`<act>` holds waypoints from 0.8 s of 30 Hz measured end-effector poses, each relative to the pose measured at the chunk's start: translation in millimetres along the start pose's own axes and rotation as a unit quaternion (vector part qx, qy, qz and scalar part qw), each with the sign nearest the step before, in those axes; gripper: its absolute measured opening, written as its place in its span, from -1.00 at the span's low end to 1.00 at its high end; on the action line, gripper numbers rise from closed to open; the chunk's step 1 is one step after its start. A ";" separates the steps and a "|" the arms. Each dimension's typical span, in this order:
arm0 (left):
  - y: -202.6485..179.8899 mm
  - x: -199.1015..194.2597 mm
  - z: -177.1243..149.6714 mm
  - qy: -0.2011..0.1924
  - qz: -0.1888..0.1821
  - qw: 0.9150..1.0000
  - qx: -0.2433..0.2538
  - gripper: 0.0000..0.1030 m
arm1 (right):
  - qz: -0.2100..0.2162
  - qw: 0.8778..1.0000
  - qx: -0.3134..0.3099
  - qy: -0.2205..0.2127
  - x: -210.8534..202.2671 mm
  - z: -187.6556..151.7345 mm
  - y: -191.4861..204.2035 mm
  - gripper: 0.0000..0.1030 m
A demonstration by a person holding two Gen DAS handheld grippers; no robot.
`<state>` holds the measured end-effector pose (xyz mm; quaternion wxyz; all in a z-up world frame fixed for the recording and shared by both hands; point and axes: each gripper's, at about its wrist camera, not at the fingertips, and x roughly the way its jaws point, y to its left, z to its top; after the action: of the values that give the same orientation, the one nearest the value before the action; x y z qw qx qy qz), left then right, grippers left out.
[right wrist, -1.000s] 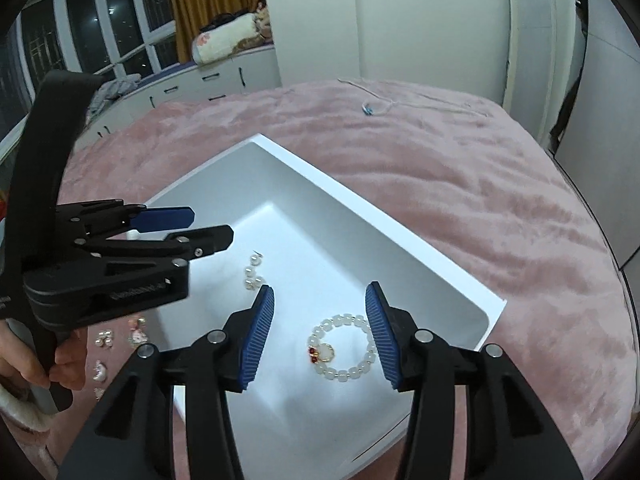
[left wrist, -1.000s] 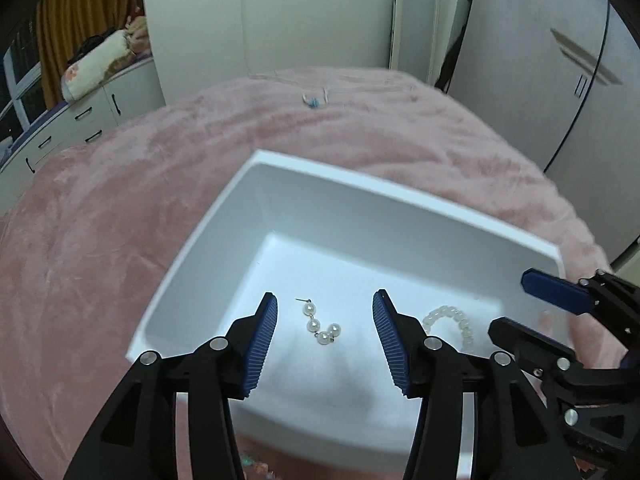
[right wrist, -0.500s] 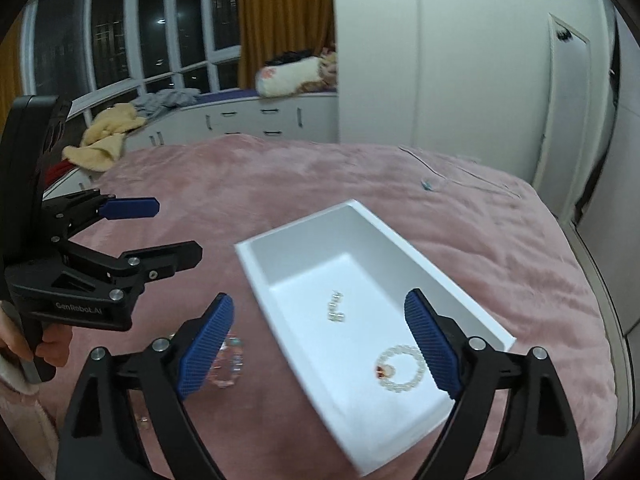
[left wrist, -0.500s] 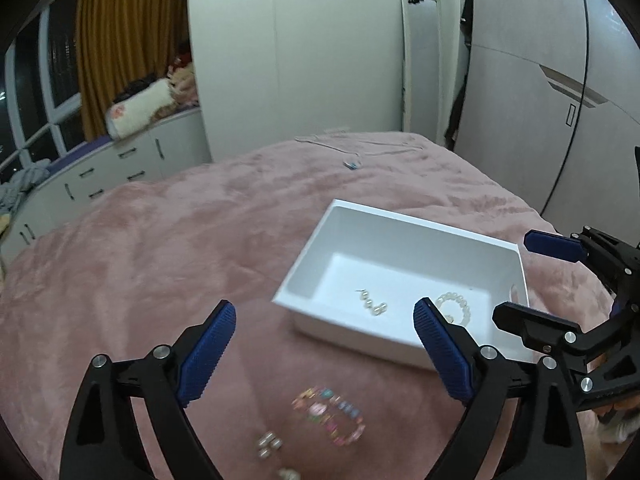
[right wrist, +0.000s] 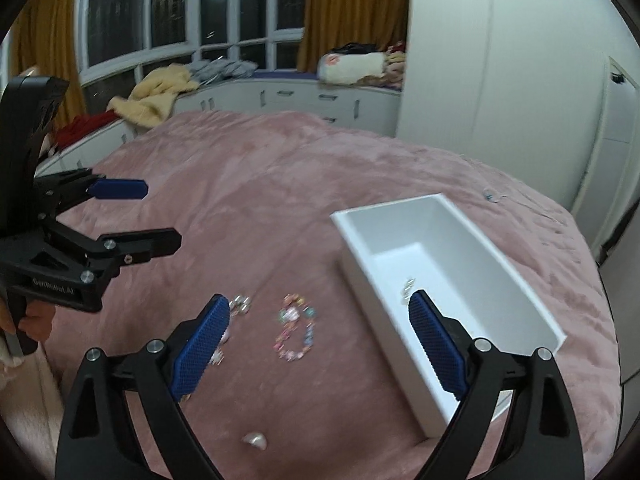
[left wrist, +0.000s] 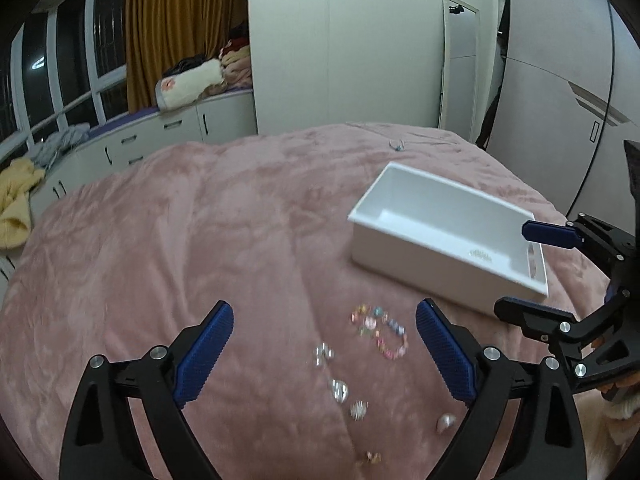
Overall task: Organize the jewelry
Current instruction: 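Move both open tools from the box back toward the remaining jewelry, then grasp the small gold earring with the left tool while the right tool grasps the silver heart pendant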
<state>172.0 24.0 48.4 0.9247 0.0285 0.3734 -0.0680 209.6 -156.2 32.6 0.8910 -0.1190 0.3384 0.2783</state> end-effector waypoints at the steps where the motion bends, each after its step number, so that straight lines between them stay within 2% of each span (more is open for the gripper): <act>1: 1.6 -0.1 -6.4 0.003 -0.002 1.000 -0.001 0.82 | 0.008 1.000 -0.016 0.012 5.6 -6.0 5.9 0.75; 6: 0.9 6.4 -41.1 0.029 -0.018 0.999 0.008 0.82 | 0.031 0.995 -0.080 0.054 22.4 -35.8 29.4 0.74; 12: -9.9 13.7 -73.1 0.056 -0.049 0.996 0.040 0.82 | 0.075 0.982 -0.134 0.115 45.3 -69.9 46.0 0.65; 18: -34.1 34.4 -102.4 0.100 -0.074 0.987 0.101 0.82 | 0.092 0.969 -0.156 0.165 66.2 -99.3 54.1 0.49; 22: -40.7 48.5 -114.5 0.124 -0.079 0.983 0.113 0.81 | 0.098 0.966 -0.155 0.182 76.6 -106.7 56.1 0.41; 24: -42.4 55.0 -119.9 0.137 -0.081 0.981 0.115 0.73 | 0.102 0.964 -0.154 0.189 80.2 -108.6 54.7 0.39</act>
<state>122.6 -11.3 -76.1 0.8468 0.1130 0.4873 -0.1807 169.2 -121.7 -102.9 0.7483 -0.2700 0.4645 0.3890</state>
